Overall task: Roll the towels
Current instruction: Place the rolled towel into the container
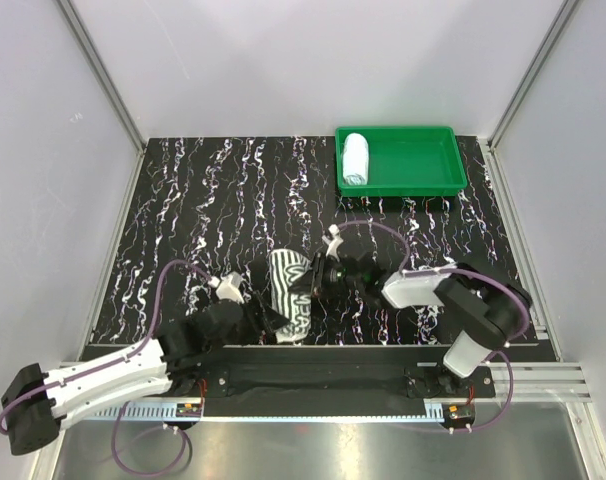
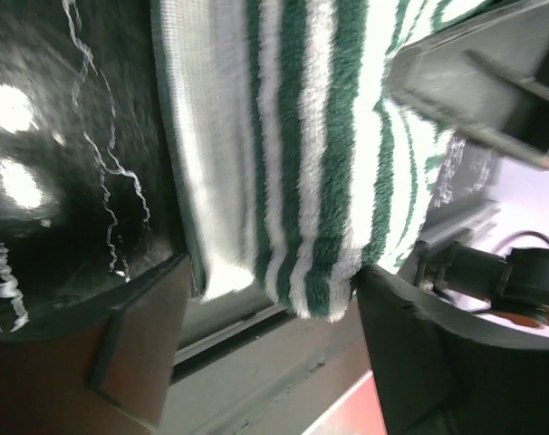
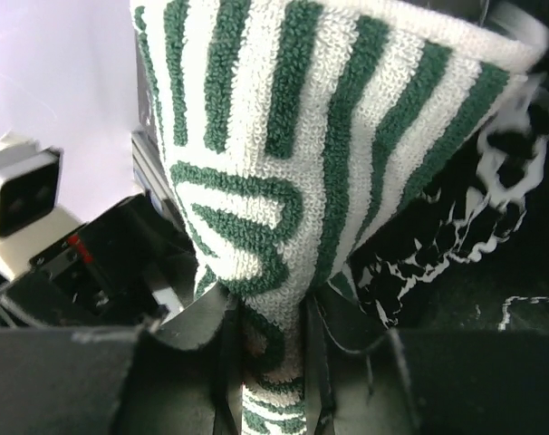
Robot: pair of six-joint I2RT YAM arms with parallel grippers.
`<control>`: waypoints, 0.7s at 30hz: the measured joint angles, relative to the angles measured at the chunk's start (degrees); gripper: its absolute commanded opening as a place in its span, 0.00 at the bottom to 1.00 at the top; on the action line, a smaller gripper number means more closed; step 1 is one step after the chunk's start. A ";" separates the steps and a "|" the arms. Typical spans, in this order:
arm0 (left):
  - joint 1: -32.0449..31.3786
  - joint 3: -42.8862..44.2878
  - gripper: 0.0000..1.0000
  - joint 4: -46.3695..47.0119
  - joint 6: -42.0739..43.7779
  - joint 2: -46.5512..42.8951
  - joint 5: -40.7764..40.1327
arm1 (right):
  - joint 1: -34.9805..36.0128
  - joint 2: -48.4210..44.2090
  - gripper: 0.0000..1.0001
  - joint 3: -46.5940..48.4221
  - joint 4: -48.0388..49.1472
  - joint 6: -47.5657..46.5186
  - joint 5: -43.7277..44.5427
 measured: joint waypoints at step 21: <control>2.29 22.43 0.99 -23.69 26.23 1.05 -11.56 | -37.77 -0.17 0.13 46.34 -39.30 -17.99 -11.37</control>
